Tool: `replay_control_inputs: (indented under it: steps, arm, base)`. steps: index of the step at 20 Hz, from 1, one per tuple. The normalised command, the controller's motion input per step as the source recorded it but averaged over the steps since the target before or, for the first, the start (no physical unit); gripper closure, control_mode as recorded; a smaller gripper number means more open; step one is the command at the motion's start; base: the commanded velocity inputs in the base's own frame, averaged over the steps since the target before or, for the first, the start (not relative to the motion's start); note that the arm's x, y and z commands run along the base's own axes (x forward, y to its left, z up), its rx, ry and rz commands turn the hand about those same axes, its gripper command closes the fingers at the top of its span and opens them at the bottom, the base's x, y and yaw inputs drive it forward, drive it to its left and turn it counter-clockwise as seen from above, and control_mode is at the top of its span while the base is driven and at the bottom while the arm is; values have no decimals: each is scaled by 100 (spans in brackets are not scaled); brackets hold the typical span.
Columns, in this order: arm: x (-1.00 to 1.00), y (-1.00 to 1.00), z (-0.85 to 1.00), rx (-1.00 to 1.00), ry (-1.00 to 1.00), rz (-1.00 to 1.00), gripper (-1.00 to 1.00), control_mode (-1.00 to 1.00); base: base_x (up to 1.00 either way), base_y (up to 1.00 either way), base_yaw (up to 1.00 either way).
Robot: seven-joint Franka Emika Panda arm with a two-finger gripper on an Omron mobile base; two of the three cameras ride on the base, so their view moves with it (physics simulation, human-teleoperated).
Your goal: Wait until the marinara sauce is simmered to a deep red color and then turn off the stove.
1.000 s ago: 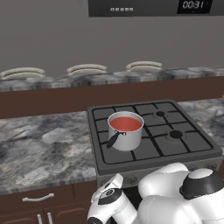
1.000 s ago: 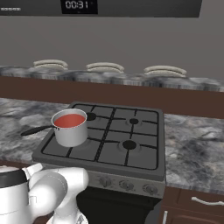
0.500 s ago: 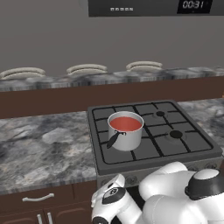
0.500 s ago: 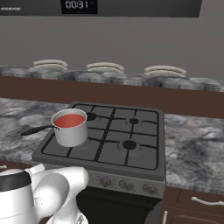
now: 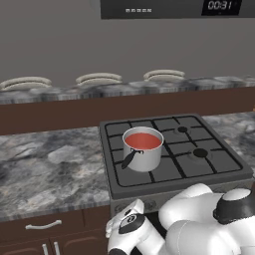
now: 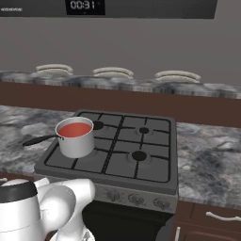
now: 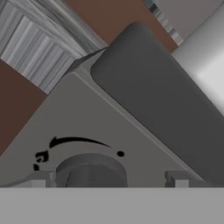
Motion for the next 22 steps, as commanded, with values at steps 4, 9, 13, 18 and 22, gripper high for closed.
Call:
replay_control_inputs:
  steps: [4, 9, 13, 18, 22]
  arm:
    - [0, 0, 0, 0, 0, 0, 100, -100]
    - [0, 0, 0, 0, 0, 0, 100, -100]
    - [0, -1, 0, 4, 0, 0, 100, -100]
    - [0, -11, 0, 18, 0, -7, 100, -100]
    - [0, -28, 0, 28, 0, -15, 100, -100]
  base:
    - [0, 0, 0]
    - [0, 0, 0]
    - [0, 0, 0]
    - [0, 0, 0]
    - [0, 0, 0]
